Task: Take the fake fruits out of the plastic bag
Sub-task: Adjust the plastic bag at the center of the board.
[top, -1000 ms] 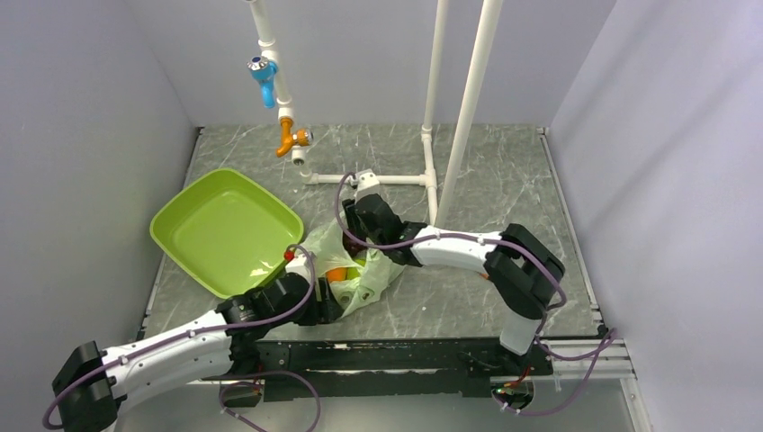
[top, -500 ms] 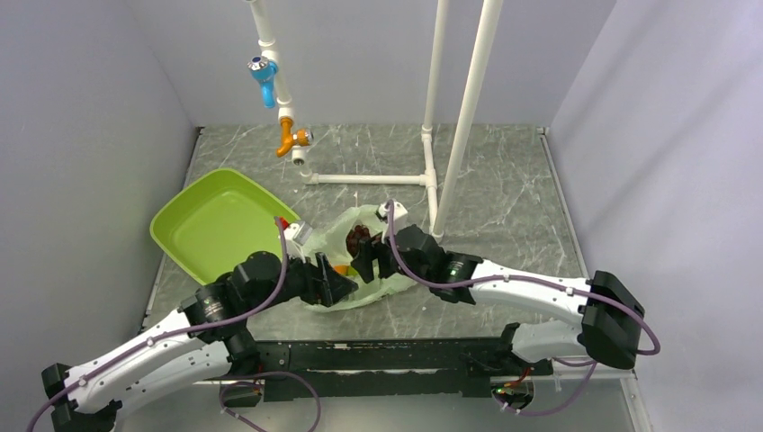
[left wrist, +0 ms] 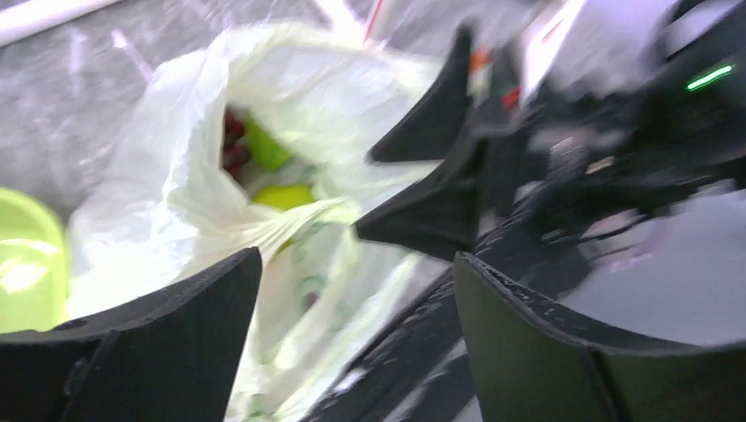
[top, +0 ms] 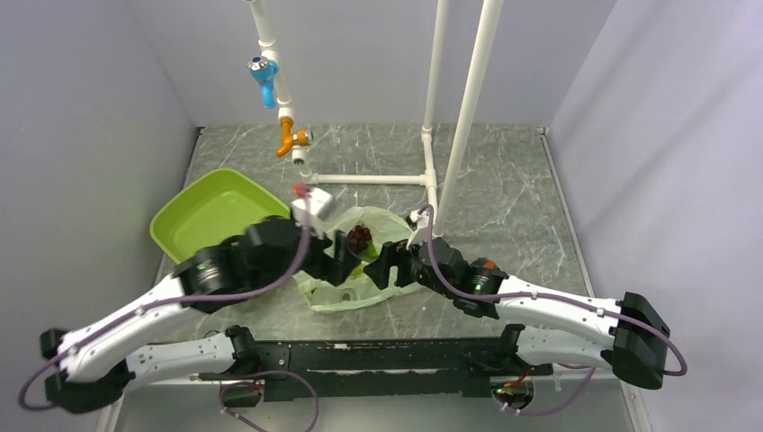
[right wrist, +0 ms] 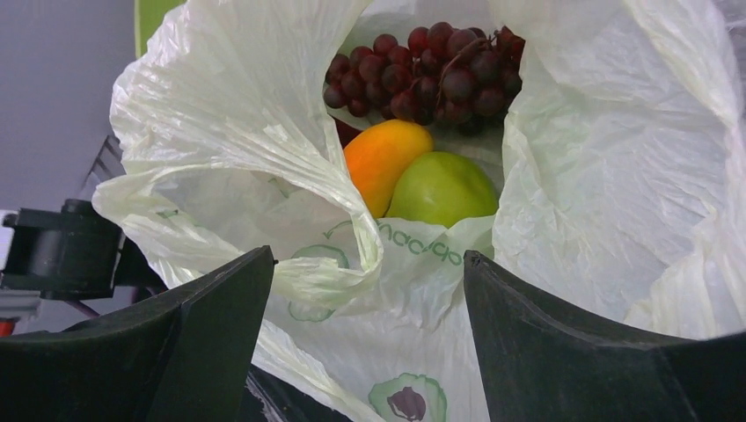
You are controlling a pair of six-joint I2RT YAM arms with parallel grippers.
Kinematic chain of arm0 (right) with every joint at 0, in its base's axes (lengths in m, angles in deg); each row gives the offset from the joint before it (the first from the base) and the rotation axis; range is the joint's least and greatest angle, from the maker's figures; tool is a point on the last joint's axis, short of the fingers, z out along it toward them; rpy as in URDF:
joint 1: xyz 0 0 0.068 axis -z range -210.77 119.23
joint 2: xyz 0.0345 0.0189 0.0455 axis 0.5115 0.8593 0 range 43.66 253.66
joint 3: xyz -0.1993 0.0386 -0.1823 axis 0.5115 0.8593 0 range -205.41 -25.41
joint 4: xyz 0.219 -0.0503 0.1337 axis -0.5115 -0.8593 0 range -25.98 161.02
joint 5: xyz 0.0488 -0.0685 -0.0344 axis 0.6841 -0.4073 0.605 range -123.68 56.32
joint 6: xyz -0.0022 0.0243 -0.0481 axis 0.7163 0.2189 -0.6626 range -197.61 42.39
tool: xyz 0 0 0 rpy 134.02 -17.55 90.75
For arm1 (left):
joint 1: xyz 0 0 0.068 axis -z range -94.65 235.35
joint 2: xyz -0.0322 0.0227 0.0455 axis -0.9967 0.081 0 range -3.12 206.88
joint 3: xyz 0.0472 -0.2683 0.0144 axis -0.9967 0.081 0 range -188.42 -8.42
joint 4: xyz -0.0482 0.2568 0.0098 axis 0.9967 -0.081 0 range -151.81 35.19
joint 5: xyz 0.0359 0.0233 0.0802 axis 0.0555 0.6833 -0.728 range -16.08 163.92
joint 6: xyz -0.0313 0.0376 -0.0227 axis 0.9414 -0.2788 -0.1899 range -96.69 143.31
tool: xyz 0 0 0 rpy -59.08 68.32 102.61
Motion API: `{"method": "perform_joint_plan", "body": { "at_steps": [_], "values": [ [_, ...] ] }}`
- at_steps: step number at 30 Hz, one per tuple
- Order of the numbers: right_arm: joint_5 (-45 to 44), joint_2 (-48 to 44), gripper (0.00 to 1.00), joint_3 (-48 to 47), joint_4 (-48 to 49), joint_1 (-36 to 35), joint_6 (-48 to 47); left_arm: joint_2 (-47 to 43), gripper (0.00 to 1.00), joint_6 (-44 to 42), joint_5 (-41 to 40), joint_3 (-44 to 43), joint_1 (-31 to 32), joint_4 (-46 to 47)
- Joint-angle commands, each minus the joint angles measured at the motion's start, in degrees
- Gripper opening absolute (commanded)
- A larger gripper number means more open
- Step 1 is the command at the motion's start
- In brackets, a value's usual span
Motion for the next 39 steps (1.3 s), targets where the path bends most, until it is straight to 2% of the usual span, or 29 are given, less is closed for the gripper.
{"method": "perform_joint_plan", "body": {
  "at_steps": [1, 4, 6, 8, 18, 22, 25, 31, 39],
  "values": [
    [-2.3, -2.0, 0.82, -0.3, 1.6, 0.2, 1.9, 9.2, 0.89, -15.5, -20.3, -0.9, 11.0, -13.8],
    [-2.7, -2.6, 0.82, 0.1, 1.5, 0.2, 2.0, 12.3, 0.98, -20.5, -32.7, 1.7, 19.4, -11.6],
    [-2.8, -2.8, 0.83, 0.5, 1.9, 0.2, 1.9, 15.4, 1.00, -22.8, -39.3, 3.6, 22.5, -9.6],
    [-2.9, -2.8, 0.83, 0.8, 2.1, 0.3, 1.8, 19.4, 0.99, -19.1, -44.9, 2.0, 23.7, -13.7],
    [-4.3, -5.5, 0.83, 2.8, 1.3, 0.5, 2.3, 25.4, 0.99, -14.9, -53.7, 6.7, 23.6, -13.1],
    [-5.4, -6.1, 0.83, 3.5, 0.1, 0.6, 2.3, 27.7, 0.99, -14.9, -51.5, 6.5, 19.7, -12.9],
    [-5.2, -6.1, 0.82, 3.9, -0.3, 0.6, 2.7, 26.6, 0.99, -17.2, -44.9, 6.6, 17.0, -11.0],
    [-4.8, -6.2, 0.82, 4.1, 0.2, 0.6, 2.7, 22.1, 0.99, -21.6, -33.0, 7.3, 17.9, -8.6],
    [-4.9, -6.5, 0.82, 4.0, 0.3, 0.6, 2.3, 10.8, 0.99, -22.3, -29.6, 10.0, 18.0, -9.3]
  ]
}}
